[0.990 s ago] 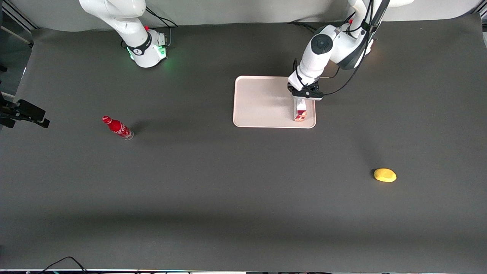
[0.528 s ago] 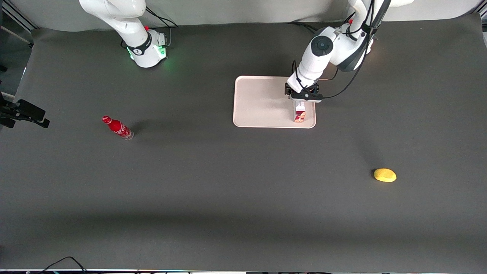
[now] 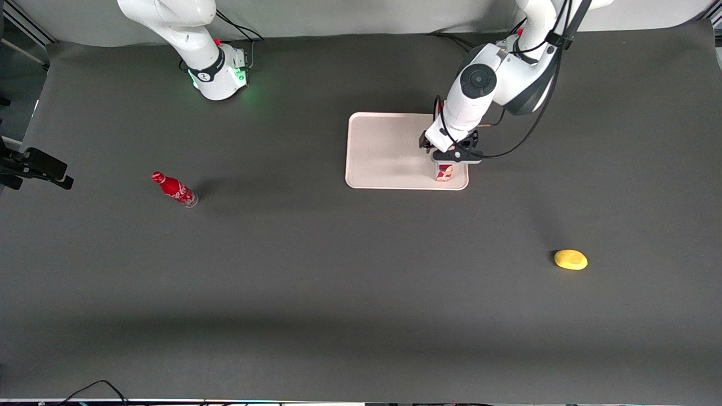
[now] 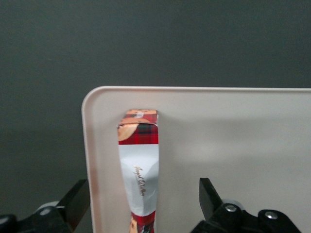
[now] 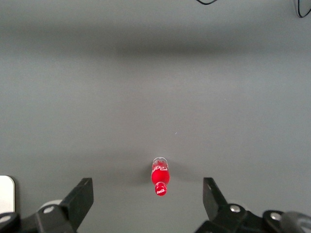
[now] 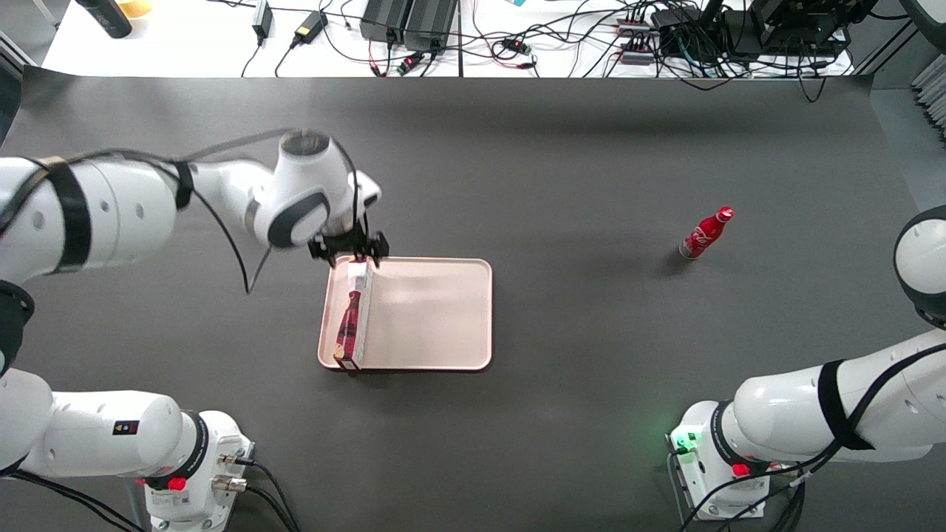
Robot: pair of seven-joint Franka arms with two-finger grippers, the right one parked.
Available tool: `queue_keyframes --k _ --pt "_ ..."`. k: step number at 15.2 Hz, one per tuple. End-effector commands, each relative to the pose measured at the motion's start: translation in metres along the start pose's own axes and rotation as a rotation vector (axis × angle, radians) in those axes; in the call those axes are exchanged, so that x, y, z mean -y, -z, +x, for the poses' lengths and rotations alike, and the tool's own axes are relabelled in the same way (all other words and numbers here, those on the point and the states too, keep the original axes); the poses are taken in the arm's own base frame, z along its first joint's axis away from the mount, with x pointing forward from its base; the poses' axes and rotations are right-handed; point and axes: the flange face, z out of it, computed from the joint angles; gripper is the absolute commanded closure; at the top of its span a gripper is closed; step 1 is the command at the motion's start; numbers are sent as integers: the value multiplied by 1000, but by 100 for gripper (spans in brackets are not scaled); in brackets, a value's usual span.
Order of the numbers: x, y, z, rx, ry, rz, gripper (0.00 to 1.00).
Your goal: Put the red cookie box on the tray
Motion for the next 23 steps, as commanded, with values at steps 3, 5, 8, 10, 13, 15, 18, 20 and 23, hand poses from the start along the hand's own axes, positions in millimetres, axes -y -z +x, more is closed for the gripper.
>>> queue_keyframes --k 3,5,8,10,13,15,18,20,23 --pt "14 153 59 70 -32 107 0" --pt "45 206 78 82 -80 98 0" --pt "104 277 101 5 -47 58 0" --pt "143 311 109 -27 -17 46 0" --pt "164 345 105 -33 7 44 0" --pt "189 363 108 -66 46 45 0" --pt "231 367 115 -71 -3 39 0" --pt "244 368 117 -77 -13 39 0" --pt "261 365 119 -69 18 35 0"
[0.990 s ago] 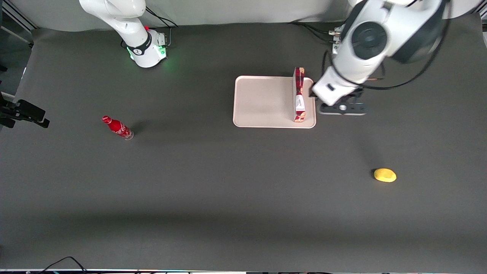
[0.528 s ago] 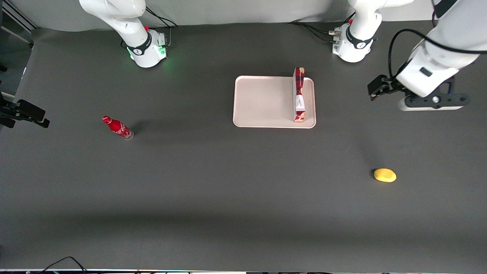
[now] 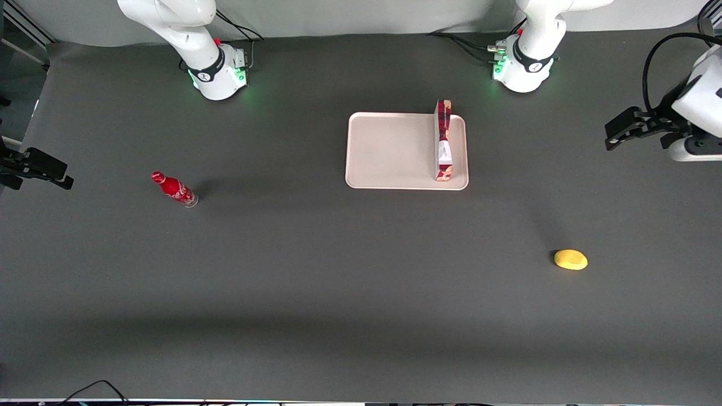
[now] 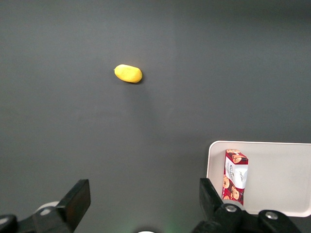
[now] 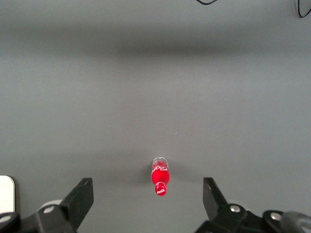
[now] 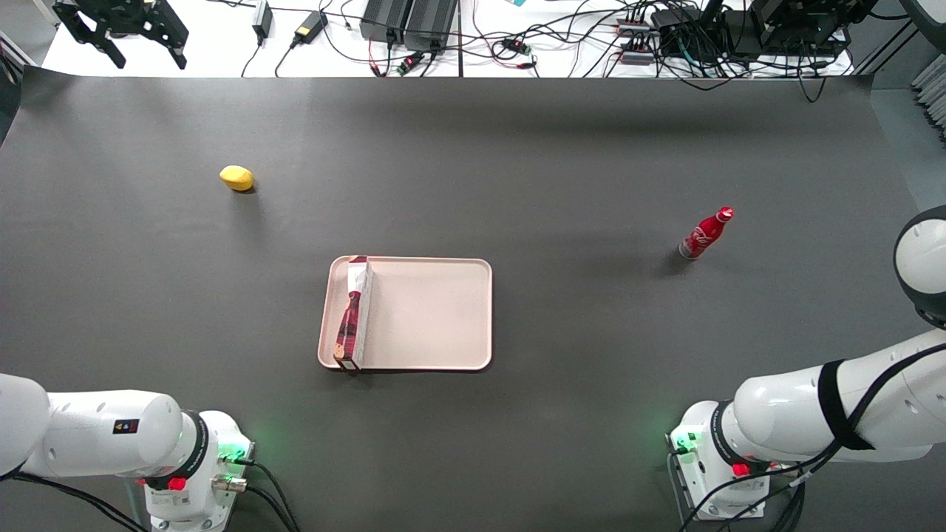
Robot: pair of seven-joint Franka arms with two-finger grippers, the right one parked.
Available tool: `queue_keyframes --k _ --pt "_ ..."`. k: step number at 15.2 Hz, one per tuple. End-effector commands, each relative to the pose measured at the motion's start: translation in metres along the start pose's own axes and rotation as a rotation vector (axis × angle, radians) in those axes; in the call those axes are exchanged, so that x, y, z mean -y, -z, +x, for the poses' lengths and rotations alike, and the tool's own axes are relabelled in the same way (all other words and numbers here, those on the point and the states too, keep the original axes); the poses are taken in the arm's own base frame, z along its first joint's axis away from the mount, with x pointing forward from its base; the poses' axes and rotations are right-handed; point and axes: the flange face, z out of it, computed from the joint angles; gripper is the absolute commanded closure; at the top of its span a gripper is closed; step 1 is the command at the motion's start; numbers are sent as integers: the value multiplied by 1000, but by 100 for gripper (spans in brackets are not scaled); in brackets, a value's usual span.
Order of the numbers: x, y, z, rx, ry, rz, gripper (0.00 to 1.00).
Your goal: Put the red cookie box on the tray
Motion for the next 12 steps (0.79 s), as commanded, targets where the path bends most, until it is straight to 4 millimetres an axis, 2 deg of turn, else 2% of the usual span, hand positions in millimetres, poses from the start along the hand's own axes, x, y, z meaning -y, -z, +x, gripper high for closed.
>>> queue_keyframes --k 1,6,9,12 --pt "8 2 1 4 -3 9 0" --pt "3 5 6 -22 -18 38 0" --pt "-3 18 11 -90 -28 31 0" --pt "-4 16 12 -84 -31 31 0"
